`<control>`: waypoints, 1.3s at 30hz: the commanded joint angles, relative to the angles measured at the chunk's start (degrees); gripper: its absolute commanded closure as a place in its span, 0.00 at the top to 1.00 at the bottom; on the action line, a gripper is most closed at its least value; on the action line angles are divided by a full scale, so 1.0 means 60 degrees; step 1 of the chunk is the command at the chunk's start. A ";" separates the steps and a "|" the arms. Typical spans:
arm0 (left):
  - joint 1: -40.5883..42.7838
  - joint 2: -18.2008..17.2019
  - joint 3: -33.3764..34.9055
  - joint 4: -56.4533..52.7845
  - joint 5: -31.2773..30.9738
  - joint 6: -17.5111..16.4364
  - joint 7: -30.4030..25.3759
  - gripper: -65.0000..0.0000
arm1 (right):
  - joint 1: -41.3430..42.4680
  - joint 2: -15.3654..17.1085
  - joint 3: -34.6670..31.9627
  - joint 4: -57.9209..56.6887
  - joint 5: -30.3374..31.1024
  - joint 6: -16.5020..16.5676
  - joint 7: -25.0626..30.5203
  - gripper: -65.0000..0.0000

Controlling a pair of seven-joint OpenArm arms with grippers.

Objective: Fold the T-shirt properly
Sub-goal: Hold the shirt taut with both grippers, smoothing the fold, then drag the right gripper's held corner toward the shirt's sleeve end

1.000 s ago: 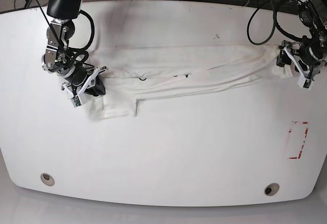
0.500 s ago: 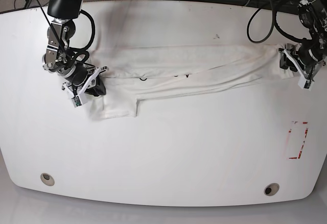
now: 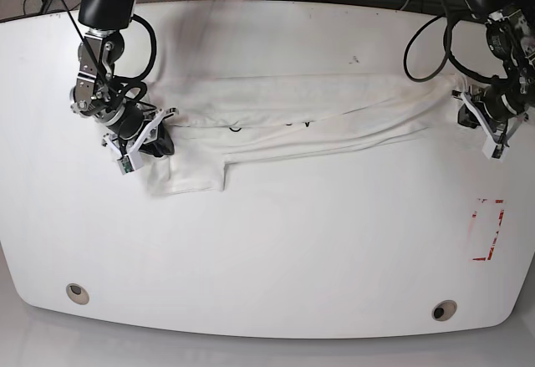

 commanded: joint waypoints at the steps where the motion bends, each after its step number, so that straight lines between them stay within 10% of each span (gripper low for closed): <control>1: -0.0150 -0.0183 -0.0053 0.0474 -0.0148 -0.0009 0.0117 0.17 | -0.0161 0.0023 -0.0051 -0.0105 -0.0631 -0.0056 -0.1042 0.11; 7: 0.0040 -0.0183 0.0005 0.0283 -0.0031 -0.0009 0.0190 0.37 | -0.0161 0.0023 -0.0051 -0.0076 -0.0616 -0.0056 -0.1042 0.11; 29: 0.0069 -0.0623 0.0958 -0.2325 0.1654 -0.0009 -0.1905 0.38 | -0.0307 0.0126 -0.0051 0.1331 -0.0675 -0.0056 -0.1584 0.13; 39: 0.0055 -0.0652 0.0958 -0.2310 0.1698 -0.0009 -0.1890 0.38 | -0.0395 0.0067 0.0433 0.3016 -0.0601 -0.0056 -0.2316 0.66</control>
